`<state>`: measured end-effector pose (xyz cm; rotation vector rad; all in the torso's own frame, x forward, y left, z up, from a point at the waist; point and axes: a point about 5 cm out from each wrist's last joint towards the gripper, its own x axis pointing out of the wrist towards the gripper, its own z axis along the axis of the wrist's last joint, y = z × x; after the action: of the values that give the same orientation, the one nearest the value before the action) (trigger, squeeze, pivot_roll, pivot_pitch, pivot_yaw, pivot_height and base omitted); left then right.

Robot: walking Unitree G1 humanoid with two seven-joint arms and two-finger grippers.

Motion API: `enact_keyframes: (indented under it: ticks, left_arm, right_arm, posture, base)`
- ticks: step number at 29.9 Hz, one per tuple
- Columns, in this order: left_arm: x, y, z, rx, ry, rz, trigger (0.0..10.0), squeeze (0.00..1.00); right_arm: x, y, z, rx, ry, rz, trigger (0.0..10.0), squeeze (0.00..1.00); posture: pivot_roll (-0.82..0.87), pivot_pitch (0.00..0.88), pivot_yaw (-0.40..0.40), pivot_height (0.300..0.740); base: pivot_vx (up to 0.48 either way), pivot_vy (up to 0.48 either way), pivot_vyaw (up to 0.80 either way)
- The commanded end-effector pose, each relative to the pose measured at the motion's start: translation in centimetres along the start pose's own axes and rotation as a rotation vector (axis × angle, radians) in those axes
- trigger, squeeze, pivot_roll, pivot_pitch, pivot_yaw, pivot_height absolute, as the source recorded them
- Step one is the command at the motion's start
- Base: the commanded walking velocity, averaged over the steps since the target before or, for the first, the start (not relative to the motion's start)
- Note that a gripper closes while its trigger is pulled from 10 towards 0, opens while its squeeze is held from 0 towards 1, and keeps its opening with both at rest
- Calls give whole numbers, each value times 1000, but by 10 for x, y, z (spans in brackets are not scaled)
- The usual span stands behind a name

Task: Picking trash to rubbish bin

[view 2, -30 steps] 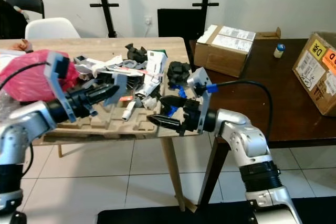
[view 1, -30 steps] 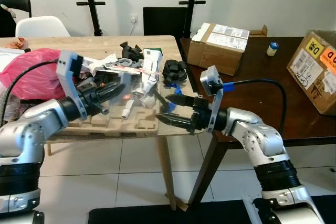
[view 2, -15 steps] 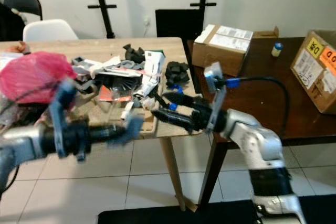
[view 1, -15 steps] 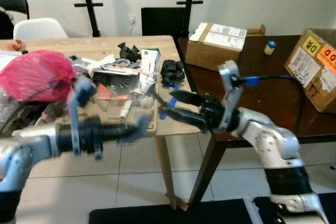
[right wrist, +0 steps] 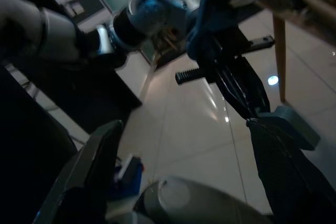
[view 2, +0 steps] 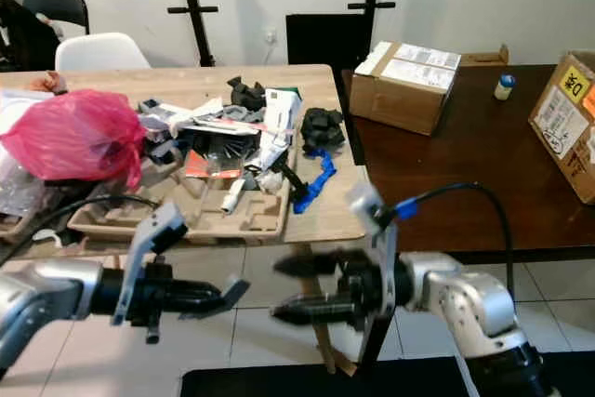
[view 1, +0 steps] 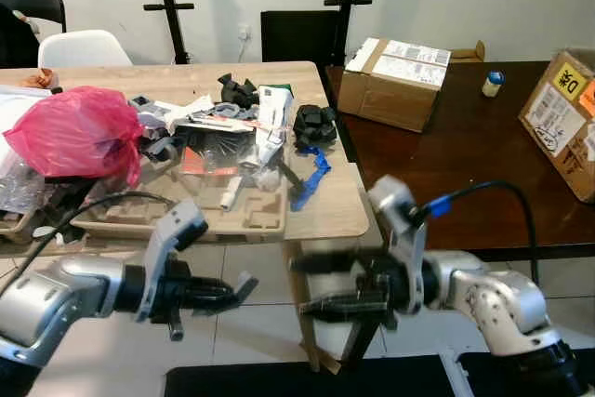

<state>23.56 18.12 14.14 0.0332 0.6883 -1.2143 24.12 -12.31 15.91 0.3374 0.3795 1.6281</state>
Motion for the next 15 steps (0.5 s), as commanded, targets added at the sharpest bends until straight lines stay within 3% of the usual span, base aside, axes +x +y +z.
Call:
enact_keyframes:
  ticks: [1, 3, 11, 15]
  left_arm:
    - [5, 2, -16, -17, 62, 22, 0, 0]
    - [8, 3, -20, -27, 70, 29, 0, 0]
    - [22, 22, -84, -110, 266, 208, 0, 0]
    - [25, 25, -97, -154, 270, 245, 0, 0]
  right_arm:
    - [-4, -11, -18, 30, 59, -65, 10000, 0]
    - [-6, -14, -23, 42, 68, -82, 10000, 0]
    - [-18, -34, -77, 158, 226, -243, 10000, 0]
    - [-23, -37, -89, 170, 264, -276, 10000, 0]
  posture:
    - [-68, 32, 29, 740]
    - [-68, 32, 29, 740]
    - [-69, 27, 26, 740]
    - [-71, 26, 27, 740]
  base:
    - [0, 0, 0]
    - [0, 0, 0]
    - [0, 0, 0]
    - [0, 0, 0]
